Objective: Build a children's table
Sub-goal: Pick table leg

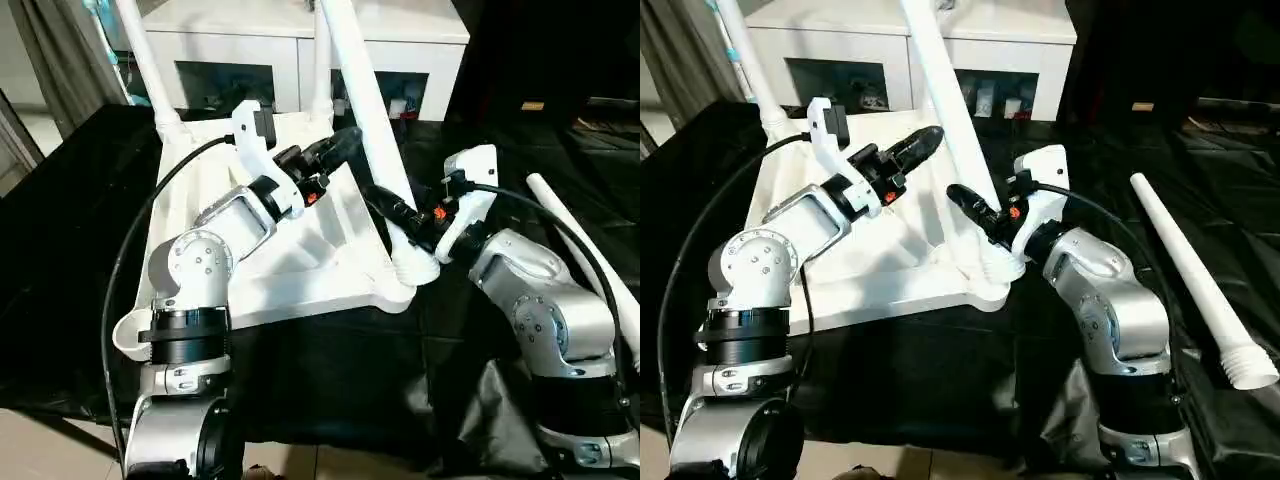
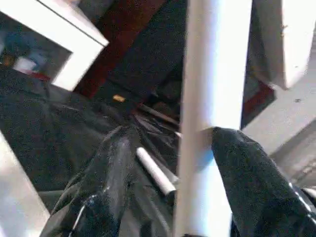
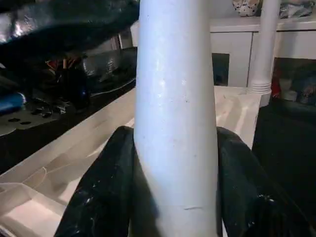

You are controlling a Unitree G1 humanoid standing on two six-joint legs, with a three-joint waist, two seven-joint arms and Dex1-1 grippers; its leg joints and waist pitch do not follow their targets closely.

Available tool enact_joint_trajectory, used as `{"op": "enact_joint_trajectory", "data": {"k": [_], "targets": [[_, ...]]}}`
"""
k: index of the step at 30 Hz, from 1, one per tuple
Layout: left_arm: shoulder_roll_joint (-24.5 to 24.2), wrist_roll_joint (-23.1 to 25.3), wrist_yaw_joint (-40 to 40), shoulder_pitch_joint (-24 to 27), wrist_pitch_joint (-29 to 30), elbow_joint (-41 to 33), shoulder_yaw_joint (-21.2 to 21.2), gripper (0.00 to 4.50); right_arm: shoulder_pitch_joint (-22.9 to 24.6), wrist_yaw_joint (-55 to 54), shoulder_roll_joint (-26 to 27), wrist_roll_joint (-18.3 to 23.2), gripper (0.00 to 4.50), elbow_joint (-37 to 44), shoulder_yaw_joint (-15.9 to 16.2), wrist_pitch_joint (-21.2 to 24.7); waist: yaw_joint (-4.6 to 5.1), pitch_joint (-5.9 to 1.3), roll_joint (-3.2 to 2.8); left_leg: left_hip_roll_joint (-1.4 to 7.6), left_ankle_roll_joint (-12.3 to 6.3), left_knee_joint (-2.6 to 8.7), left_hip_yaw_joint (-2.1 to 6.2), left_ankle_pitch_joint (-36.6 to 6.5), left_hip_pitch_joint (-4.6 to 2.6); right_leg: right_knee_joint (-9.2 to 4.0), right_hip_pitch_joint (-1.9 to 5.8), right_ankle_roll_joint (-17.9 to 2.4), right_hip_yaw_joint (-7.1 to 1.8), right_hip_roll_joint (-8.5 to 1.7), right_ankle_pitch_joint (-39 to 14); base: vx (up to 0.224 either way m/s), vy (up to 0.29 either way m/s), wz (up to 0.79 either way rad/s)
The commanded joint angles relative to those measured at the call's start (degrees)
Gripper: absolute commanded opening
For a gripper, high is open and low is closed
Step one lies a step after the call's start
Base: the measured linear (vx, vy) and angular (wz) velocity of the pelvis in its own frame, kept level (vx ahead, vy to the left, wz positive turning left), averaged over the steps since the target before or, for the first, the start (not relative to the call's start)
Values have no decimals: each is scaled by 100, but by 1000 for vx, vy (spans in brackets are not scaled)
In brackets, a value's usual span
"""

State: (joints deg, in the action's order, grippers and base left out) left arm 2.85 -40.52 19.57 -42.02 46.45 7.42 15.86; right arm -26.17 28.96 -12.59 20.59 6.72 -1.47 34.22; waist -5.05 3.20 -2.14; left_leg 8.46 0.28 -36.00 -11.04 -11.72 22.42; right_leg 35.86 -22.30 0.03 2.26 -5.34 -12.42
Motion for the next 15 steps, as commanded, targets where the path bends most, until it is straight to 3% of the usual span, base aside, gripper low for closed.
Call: {"op": "enact_joint_trajectory", "data": {"k": [1, 8, 13, 15], "targets": [[18, -128, 98, -28, 131, -169, -123, 289, 49, 43, 13, -4, 180, 175, 211, -39, 3, -398, 68, 402, -270, 457, 201, -310, -126, -344, 249, -1416, -207, -329, 66, 0, 0, 0], [40, -238, 136, 15, 176, -251, -192, 289, 87, 122, 27, 23, 180, 230, 363, 14, 3, -387, 77, 405, -235, 471, 203, -393, -121, -361, 254, -1361, -215, -336, -46, 0, 0, 0], [-5, -201, 132, 34, 176, -213, -226, 247, 153, 229, 14, 14, 180, 330, 581, 26, 3, -387, 72, 407, -230, 472, 208, -373, -118, -358, 259, -1313, -219, -335, 31, 0, 0, 0], [-23, -190, 136, 51, 171, -215, -261, 208, 188, 261, -20, -13, 180, 360, 681, 26, 6, -392, 63, 408, -222, 472, 211, -365, -123, -357, 253, -1315, -216, -333, 35, 0, 0, 0]]}}
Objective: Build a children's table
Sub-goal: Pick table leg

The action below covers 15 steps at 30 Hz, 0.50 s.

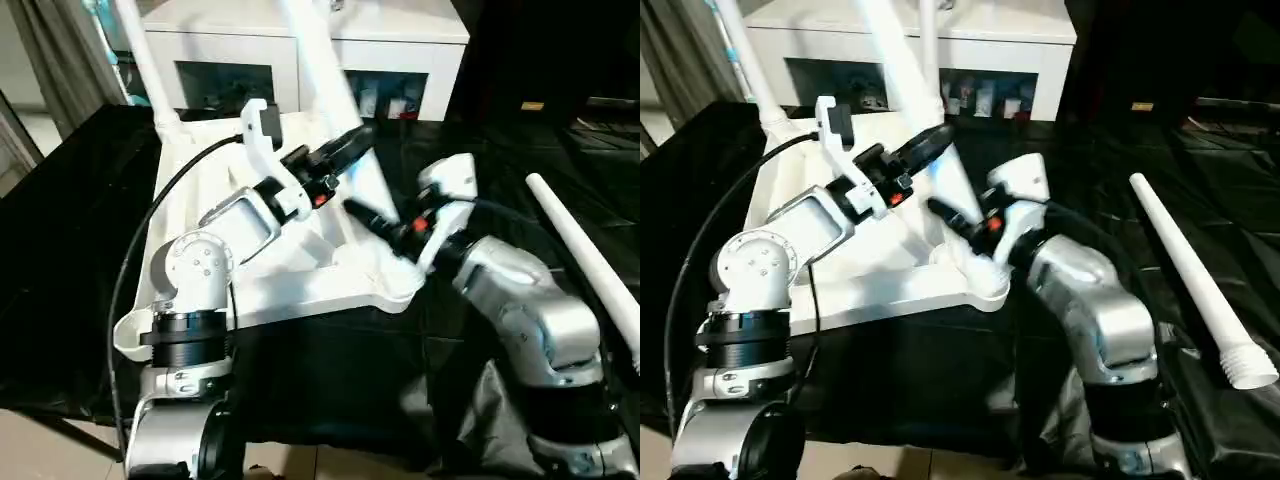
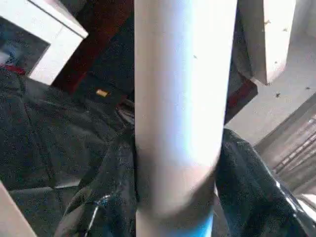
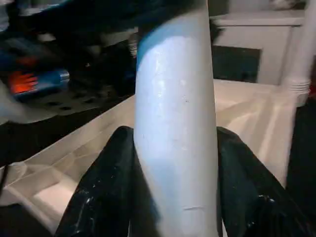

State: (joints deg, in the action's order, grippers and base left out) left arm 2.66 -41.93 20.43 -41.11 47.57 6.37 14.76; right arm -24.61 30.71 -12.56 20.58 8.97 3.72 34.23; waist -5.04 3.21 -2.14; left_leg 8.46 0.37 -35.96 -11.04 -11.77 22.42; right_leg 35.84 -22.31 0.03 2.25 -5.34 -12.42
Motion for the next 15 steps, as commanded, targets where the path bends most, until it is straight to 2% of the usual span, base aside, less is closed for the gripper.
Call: {"op": "enact_joint_trajectory", "data": {"k": [1, 5, 15], "targets": [[-5, -50, 47, -39, 58, -108, -152, 208, 38, 97, -32, -17, 180, 140, 182, 27, 6, -390, 68, 407, -226, 469, 210, -353, -122, -353, 254, -1325, -216, -331, 56, 0, 0, 0], [-2, -85, 72, -27, 73, -135, -179, 185, 65, 104, -22, -44, 180, 160, 253, 37, 9, -386, 70, 408, -204, 473, 207, -399, -122, -358, 250, -1325, -219, -333, 0, 0, 0, 0], [-52, -127, 110, -29, 13, -133, -128, 182, 6, -38, -9, -209, 180, 27, 270, -171, 11, -388, 63, 405, -174, 473, 206, -403, -124, -355, 251, -1309, -220, -334, 16, 0, 0, 0]]}}
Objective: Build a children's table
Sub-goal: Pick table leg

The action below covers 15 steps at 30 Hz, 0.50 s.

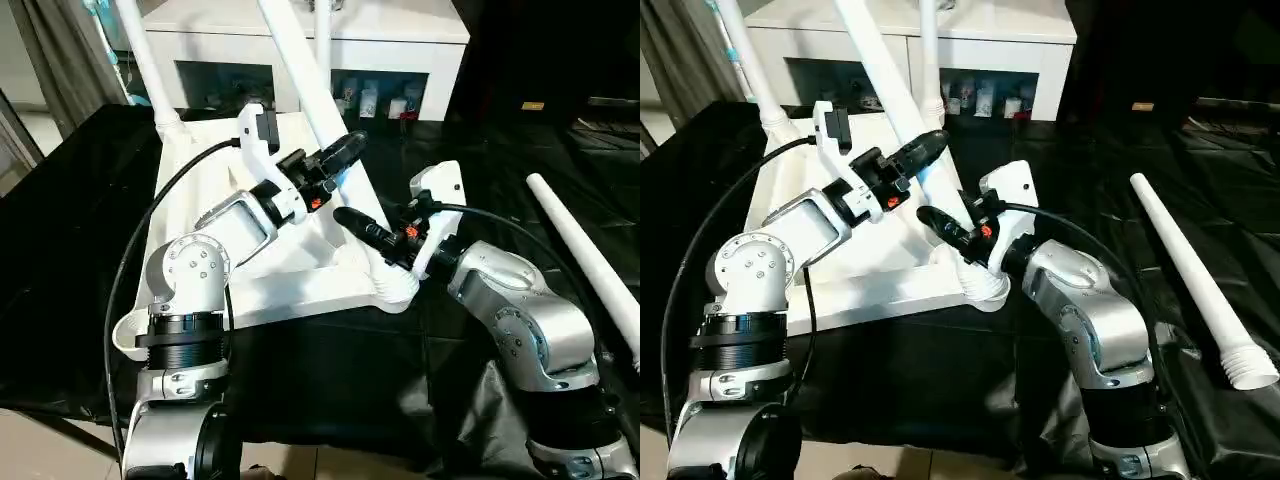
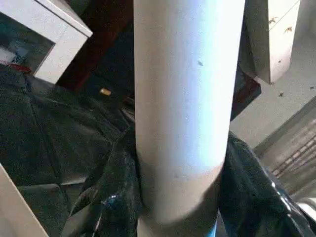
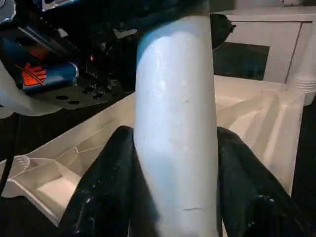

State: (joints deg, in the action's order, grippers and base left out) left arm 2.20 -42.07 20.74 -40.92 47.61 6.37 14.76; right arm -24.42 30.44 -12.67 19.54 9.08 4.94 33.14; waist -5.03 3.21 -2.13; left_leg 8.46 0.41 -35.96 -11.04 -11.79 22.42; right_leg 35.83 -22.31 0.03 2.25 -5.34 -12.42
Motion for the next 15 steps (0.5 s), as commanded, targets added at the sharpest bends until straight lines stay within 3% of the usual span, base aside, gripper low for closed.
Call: {"op": "enact_joint_trajectory", "data": {"k": [1, 3, 4, 10, 13, 15], "targets": [[-6, -113, 80, -49, 9, -133, -129, 182, -14, -11, 2, -105, 180, 16, 147, -62, 9, -390, 64, 404, -183, 470, 205, -387, -123, -352, 252, -1314, -221, -334, 40, 0, 0, 0], [-33, -101, 108, -69, -32, -119, -114, 182, -24, 98, 46, -72, 180, -55, 139, -246, 5, -389, 52, 405, -189, 469, 206, -396, -121, -350, 248, -1321, -220, -338, 52, 0, 0, 0], [-49, -88, 127, -76, -44, -111, -123, 182, -26, 109, 55, -54, 236, -68, 133, -255, 10, -389, 57, 405, -192, 472, 207, -397, -123, -348, 250, -1326, -217, -330, 62, 0, 0, 0], [-262, -3, 426, -96, -50, -144, -292, 182, -19, 217, 23, 210, 283, 5, 6, -37, 4, -394, 43, 404, -218, 470, 206, -370, -132, -341, 248, -1330, -218, -324, 100, 0, 0, 0], [-501, 0, 789, -112, 38, -243, -479, 182, -121, 336, -91, 575, 296, 45, -287, 375, 6, -396, 30, 404, -221, 477, 212, -378, -141, -329, 252, -1351, -215, -314, 121, 0, 0, 0], [-696, -17, 1082, -160, 119, -300, -610, 182, -202, 732, -403, 1031, 296, 134, -455, 915, -5, -397, 34, 406, -215, 475, 211, -371, -144, -324, 268, -1381, -214, -317, 142, 0, 0, 0]]}}
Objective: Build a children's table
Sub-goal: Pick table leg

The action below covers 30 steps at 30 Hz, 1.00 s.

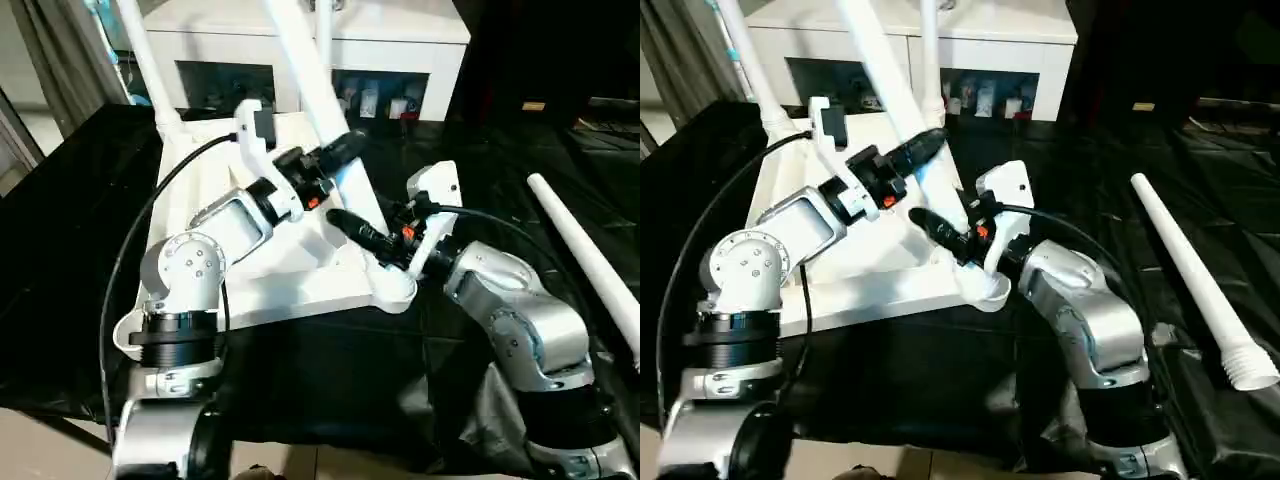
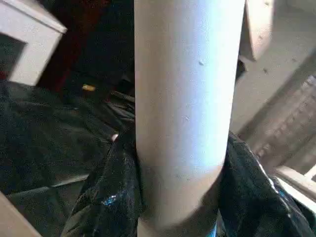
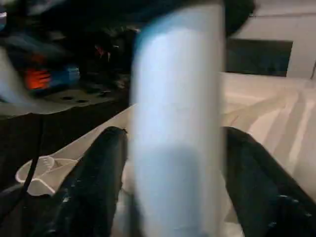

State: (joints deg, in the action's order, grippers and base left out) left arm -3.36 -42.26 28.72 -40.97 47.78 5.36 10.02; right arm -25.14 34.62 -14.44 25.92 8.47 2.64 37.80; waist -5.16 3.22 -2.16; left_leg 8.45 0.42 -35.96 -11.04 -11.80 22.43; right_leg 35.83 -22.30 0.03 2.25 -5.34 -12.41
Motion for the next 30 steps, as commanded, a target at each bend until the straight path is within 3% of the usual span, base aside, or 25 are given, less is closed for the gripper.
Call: {"op": "enact_joint_trajectory", "data": {"k": [1, 5, 7, 13, 21, 30], "targets": [[-181, -8, 345, -171, 114, -206, -162, 182, -145, 420, -312, 488, 296, 210, -249, 548, -5, -399, 31, 410, -220, 468, 208, -351, -152, -319, 266, -1391, -215, -321, 177, 0, 0, 0], [-286, -16, 515, -212, 129, -212, -225, 182, -196, 630, -498, 690, 296, 215, -337, 751, 5, -404, 64, 391, -244, 451, 197, -293, -134, -321, 280, -1447, -213, -335, 207, 0, 0, 0], [-466, -135, 873, -300, 163, -186, -264, 182, -341, 1013, -862, 1024, 296, 86, -564, 1068, -10, -408, 66, 389, -284, 446, 200, -256, -139, -317, 290, -1462, -211, -332, 162, 0, 0, 0], [-543, -413, 1167, -329, 269, -180, -203, 182, -428, 1128, -997, 1290, 296, -14, -690, 1379, -7, -409, 83, 393, -299, 428, 185, -164, -136, -303, 276, -1543, -210, -341, 129, 0, 0, 0], [-587, -749, 1486, -363, 387, -208, -105, 182, -380, 1275, -1248, 1386, 296, -55, -300, 1955, -30, -409, 91, 397, -277, 430, 185, -165, -137, -306, 278, -1568, -206, -341, 38, 0, 0, 0], [-623, -829, 1535, -351, 413, -219, -84, 182, -331, 1229, -1192, 1479, 220, -32, -258, 2085, -37, -414, 81, 400, -248, 428, 185, -145, -137, -298, 272, -1560, -208, -346, 90, 0, 0, 0]]}}
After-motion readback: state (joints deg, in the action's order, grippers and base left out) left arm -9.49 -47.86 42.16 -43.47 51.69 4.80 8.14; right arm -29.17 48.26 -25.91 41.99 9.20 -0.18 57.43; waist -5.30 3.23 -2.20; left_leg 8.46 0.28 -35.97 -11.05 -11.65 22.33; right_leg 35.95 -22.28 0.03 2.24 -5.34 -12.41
